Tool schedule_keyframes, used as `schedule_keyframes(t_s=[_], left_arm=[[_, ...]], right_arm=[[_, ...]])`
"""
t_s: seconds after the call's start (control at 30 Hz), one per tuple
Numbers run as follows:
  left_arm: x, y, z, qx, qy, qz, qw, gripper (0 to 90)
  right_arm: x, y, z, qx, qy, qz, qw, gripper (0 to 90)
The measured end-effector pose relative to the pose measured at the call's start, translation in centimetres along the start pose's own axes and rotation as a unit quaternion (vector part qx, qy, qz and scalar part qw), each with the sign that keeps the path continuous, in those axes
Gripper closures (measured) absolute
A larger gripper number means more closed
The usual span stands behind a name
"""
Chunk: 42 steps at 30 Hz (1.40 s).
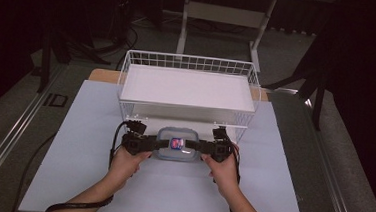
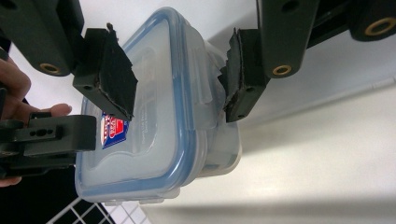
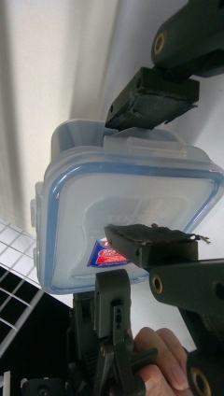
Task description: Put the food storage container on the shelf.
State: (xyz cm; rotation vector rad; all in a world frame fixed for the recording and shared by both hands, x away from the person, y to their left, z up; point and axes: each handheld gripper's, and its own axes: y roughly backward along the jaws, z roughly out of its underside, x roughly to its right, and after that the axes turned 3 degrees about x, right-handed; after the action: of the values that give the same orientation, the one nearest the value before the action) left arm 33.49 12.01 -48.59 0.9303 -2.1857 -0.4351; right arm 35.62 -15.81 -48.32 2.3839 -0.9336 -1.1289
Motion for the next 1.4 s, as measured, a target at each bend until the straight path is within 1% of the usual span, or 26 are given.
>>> schedule_keyframes(t_s=[0.07,0.17,0.2,0.27,0.3,0.37,0.43,0.57,0.63,0.7,0.73,0.77,0.8,0.83,0.87,0.9,1.03,1.07,1.17,1.23,1.3,1.33,1.4], left_arm=[[-0.3,-0.4,-0.4,0.002,-0.002,-0.002,1.0,46.0],[-0.6,-0.7,-0.5,0.003,-0.006,-0.002,1.0,46.0],[-0.7,-0.9,-0.5,0.001,-0.006,-0.003,1.0,45.9],[-1.0,-1.1,-0.5,0.005,-0.007,0.002,1.0,46.0],[-1.2,-1.3,-0.6,0.002,-0.007,0.002,1.0,46.0],[-1.3,-1.5,-0.6,0.003,-0.012,0.002,0.9999,45.9],[-1.5,-1.7,-0.8,0.002,-0.008,-0.002,1.0,45.8],[-2.1,-2.1,-0.8,-0.009,-0.002,0.001,1.0,45.8],[-2.3,-2.1,-0.8,-0.003,-0.011,-0.002,0.9999,45.7],[-2.4,-2.2,-0.8,0.0,-0.012,-0.005,0.9999,45.7],[-2.6,-2.5,-0.8,-0.007,-0.01,-0.006,0.9999,45.5],[-2.7,-2.7,-0.8,-0.012,-0.007,-0.006,0.9999,45.5],[-2.7,-2.9,-0.8,-0.014,-0.01,-0.009,0.9998,45.3],[-2.7,-3.0,-0.7,-0.013,-0.012,-0.008,0.9998,45.0],[-2.7,-3.0,-0.8,-0.011,-0.015,-0.01,0.9998,45.1],[-2.7,-3.0,-0.8,-0.009,-0.017,-0.01,0.9998,45.1],[-3.0,-3.3,-1.0,-0.003,-0.02,-0.01,0.9997,45.0],[-3.0,-3.3,-1.1,-0.004,-0.019,-0.009,0.9998,45.0],[-3.1,-3.4,-1.2,-0.002,-0.018,-0.008,0.9998,45.2],[-3.1,-3.3,-1.2,0.006,-0.022,-0.009,0.9997,45.2],[-3.2,-3.4,-1.4,0.006,-0.014,-0.005,0.9999,45.3],[-3.2,-3.4,-1.4,0.008,-0.016,-0.006,0.9998,45.4],[-3.1,-3.4,-1.5,0.011,-0.022,-0.006,0.9997,45.3]], right_arm=[[0.3,-0.2,-0.2,0.004,-0.004,0.0,1.0,42.2],[0.7,-0.5,-0.3,0.009,-0.007,-0.001,0.9999,42.2],[0.7,-0.6,-0.3,0.01,-0.007,0.0,0.9999,42.1],[0.9,-0.8,-0.3,0.012,-0.003,0.003,0.9999,42.1],[1.0,-0.9,-0.4,0.013,-0.002,0.003,0.9999,42.1],[1.1,-1.1,-0.5,0.014,0.0,0.008,0.9999,42.1],[1.3,-1.3,-0.6,0.019,0.001,0.007,0.9998,42.1],[1.5,-1.8,-0.7,0.017,0.0,0.01,0.9998,42.0],[1.6,-2.1,-0.7,0.017,0.0,0.012,0.9998,42.0],[1.8,-2.3,-0.8,0.02,0.0,0.011,0.9997,41.9],[1.8,-2.4,-0.8,0.021,0.002,0.012,0.9997,41.9],[2.0,-2.6,-0.9,0.018,-0.003,0.012,0.9998,41.9],[2.1,-2.7,-0.8,0.018,-0.005,0.013,0.9997,41.8],[2.2,-2.8,-0.8,0.017,-0.006,0.015,0.9997,41.8],[2.4,-2.9,-0.8,0.015,-0.015,0.014,0.9997,41.8],[2.4,-2.9,-0.8,0.017,-0.016,0.014,0.9996,41.8],[2.7,-3.1,-1.0,0.025,-0.005,0.015,0.9996,41.7],[2.7,-3.1,-1.1,0.022,-0.012,0.014,0.9996,41.7],[3.1,-3.2,-1.3,0.029,-0.009,0.012,0.9995,41.7],[3.0,-3.2,-1.4,0.032,-0.005,0.015,0.9994,41.7],[2.8,-3.1,-1.7,0.028,-0.008,0.019,0.9994,41.6],[3.0,-3.1,-1.8,0.028,-0.012,0.016,0.9994,41.7],[2.9,-3.1,-1.9,0.029,-0.016,0.016,0.9993,41.7]])
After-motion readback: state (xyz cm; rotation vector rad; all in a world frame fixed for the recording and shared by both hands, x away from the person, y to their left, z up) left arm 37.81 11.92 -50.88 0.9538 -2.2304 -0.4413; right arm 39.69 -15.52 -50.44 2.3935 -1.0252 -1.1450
